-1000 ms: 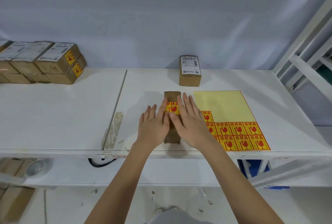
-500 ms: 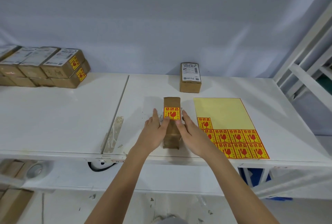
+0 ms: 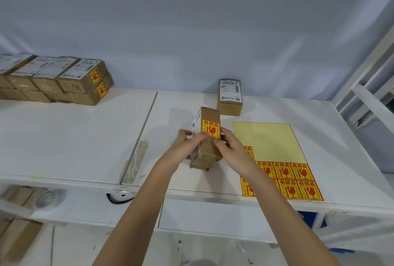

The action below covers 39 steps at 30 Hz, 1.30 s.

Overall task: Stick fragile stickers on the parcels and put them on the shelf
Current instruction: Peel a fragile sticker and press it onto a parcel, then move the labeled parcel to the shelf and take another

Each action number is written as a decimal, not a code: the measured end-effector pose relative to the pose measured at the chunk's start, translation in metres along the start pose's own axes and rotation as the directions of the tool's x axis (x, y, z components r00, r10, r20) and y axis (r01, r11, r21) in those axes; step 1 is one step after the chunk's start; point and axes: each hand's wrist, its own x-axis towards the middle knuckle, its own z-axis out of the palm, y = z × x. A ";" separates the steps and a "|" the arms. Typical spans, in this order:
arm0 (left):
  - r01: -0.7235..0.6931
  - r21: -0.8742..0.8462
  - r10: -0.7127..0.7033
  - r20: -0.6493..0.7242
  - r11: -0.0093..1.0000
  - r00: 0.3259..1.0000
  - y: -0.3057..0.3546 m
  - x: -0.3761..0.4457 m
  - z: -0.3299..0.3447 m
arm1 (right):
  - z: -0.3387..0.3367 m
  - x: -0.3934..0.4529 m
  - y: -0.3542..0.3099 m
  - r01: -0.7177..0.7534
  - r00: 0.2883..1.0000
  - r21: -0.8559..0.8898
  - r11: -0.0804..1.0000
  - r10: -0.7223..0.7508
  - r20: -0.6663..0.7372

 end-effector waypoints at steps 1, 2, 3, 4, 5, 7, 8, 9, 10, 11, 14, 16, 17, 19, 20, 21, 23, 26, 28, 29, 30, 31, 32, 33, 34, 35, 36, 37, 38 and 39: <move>0.021 0.008 -0.021 -0.001 1.000 1.000 0.002 0.005 -0.002 | -0.001 0.004 -0.001 -0.003 1.000 -0.005 1.000 0.003 0.000; 0.026 0.013 -0.026 -0.003 1.000 1.000 0.006 0.008 -0.004 | -0.003 0.009 -0.002 -0.003 1.000 -0.010 1.000 0.003 -0.003; 0.027 0.027 -0.026 -0.008 0.999 1.000 0.010 0.013 -0.006 | -0.005 0.013 -0.003 -0.002 1.000 -0.021 1.000 0.002 -0.014; 0.022 0.038 -0.022 -0.024 0.999 0.999 0.015 0.017 -0.009 | -0.008 0.019 -0.005 -0.006 0.999 -0.046 0.999 0.004 -0.038; 0.018 0.052 -0.015 -0.045 0.998 0.999 0.020 0.022 -0.012 | -0.012 0.026 -0.008 -0.013 0.997 -0.089 0.996 0.006 -0.074; -0.004 0.076 0.011 -0.089 0.997 0.996 0.032 0.034 -0.019 | -0.024 0.043 -0.016 -0.028 0.987 -0.224 0.974 -0.009 -0.163; -0.015 0.090 0.025 -0.108 0.996 0.994 0.040 0.040 -0.022 | -0.030 0.055 -0.020 -0.031 0.978 -0.308 0.951 -0.034 -0.204; -0.020 0.108 0.033 -0.123 0.994 0.992 0.046 0.046 -0.025 | -0.037 0.067 -0.024 -0.037 0.970 -0.396 0.918 -0.062 -0.236; -0.020 0.129 0.037 -0.132 0.991 0.991 0.052 0.052 -0.027 | -0.042 0.081 -0.026 -0.055 0.963 -0.480 0.875 -0.081 -0.257; -0.018 0.154 0.039 -0.135 0.988 0.990 0.057 0.059 -0.028 | -0.047 0.094 -0.028 -0.083 0.959 -0.552 0.829 -0.084 -0.270; -0.008 0.230 0.039 -0.132 0.973 0.990 0.067 0.077 -0.030 | -0.054 0.127 -0.028 -0.177 0.956 -0.708 0.684 -0.054 -0.290; -0.006 0.279 0.046 -0.138 0.960 0.989 0.074 0.087 -0.030 | -0.057 0.142 -0.028 -0.217 0.954 -0.773 0.597 -0.038 -0.298; -0.001 0.304 0.048 -0.146 0.953 0.988 0.078 0.092 -0.030 | -0.058 0.149 -0.027 -0.230 0.954 -0.794 0.563 -0.032 -0.299; 0.021 0.355 0.042 -0.169 0.935 0.985 0.085 0.101 -0.030 | -0.060 0.158 -0.026 -0.259 0.954 -0.813 0.522 0.007 -0.300; 0.034 0.385 0.038 -0.179 0.922 0.983 0.087 0.106 -0.030 | -0.061 0.162 -0.025 -0.280 0.952 -0.815 0.507 0.039 -0.303; 0.049 0.414 0.033 -0.190 0.909 0.981 0.090 0.110 -0.030 | -0.061 0.166 -0.024 -0.304 0.948 -0.815 0.492 0.076 -0.308; 0.069 0.465 0.037 -0.216 0.883 0.976 0.092 0.116 -0.029 | -0.061 0.173 -0.020 -0.343 0.938 -0.810 0.476 0.134 -0.319; 0.077 0.531 0.068 -0.249 0.844 0.966 0.093 0.122 -0.030 | -0.059 0.182 -0.016 -0.362 0.932 -0.806 0.469 0.163 -0.324; 0.081 0.579 0.103 -0.277 0.811 0.955 0.092 0.124 -0.030 | -0.058 0.187 -0.014 -0.370 0.929 -0.802 0.468 0.162 -0.334; 0.083 0.600 0.119 -0.290 0.795 0.950 0.092 0.124 -0.031 | -0.058 0.189 -0.014 -0.376 0.926 -0.798 0.472 0.164 -0.339; 0.087 0.615 0.130 -0.300 0.783 0.945 0.092 0.124 -0.033 | -0.059 0.190 -0.013 -0.381 0.924 -0.792 0.476 0.171 -0.342; 0.093 0.626 0.139 -0.312 0.774 0.940 0.091 0.122 -0.035 | -0.060 0.192 -0.013 -0.383 0.924 -0.789 0.480 0.178 -0.340; 0.101 0.637 0.147 -0.324 0.764 0.935 0.091 0.121 -0.038 | -0.060 0.194 -0.012 -0.382 0.924 -0.789 0.481 0.183 -0.336; 0.112 0.647 0.153 -0.339 0.754 0.928 0.089 0.119 -0.042 | -0.061 0.195 -0.011 -0.380 0.925 -0.792 0.479 0.185 -0.332; 0.125 0.653 0.156 -0.355 0.747 0.922 0.088 0.117 -0.046 | -0.061 0.197 -0.010 -0.377 0.926 -0.795 0.475 0.184 -0.329; 0.142 0.656 0.154 -0.372 0.741 0.915 0.086 0.116 -0.051 | -0.061 0.198 -0.008 -0.374 0.927 -0.796 0.475 0.185 -0.325; 0.164 0.655 0.147 -0.392 0.738 0.908 0.084 0.114 -0.057 | -0.061 0.200 -0.007 -0.373 0.928 -0.795 0.478 0.187 -0.322; 0.191 0.652 0.134 -0.414 0.734 0.901 0.081 0.113 -0.062 | -0.061 0.202 -0.007 -0.372 0.928 -0.794 0.481 0.188 -0.321; 0.220 0.649 0.119 -0.436 0.729 0.892 0.079 0.110 -0.068 | -0.061 0.204 -0.008 -0.371 0.929 -0.794 0.482 0.183 -0.323; 0.249 0.643 0.103 -0.458 0.725 0.883 0.077 0.107 -0.075 | -0.060 0.205 -0.010 -0.373 0.928 -0.794 0.481 0.174 -0.330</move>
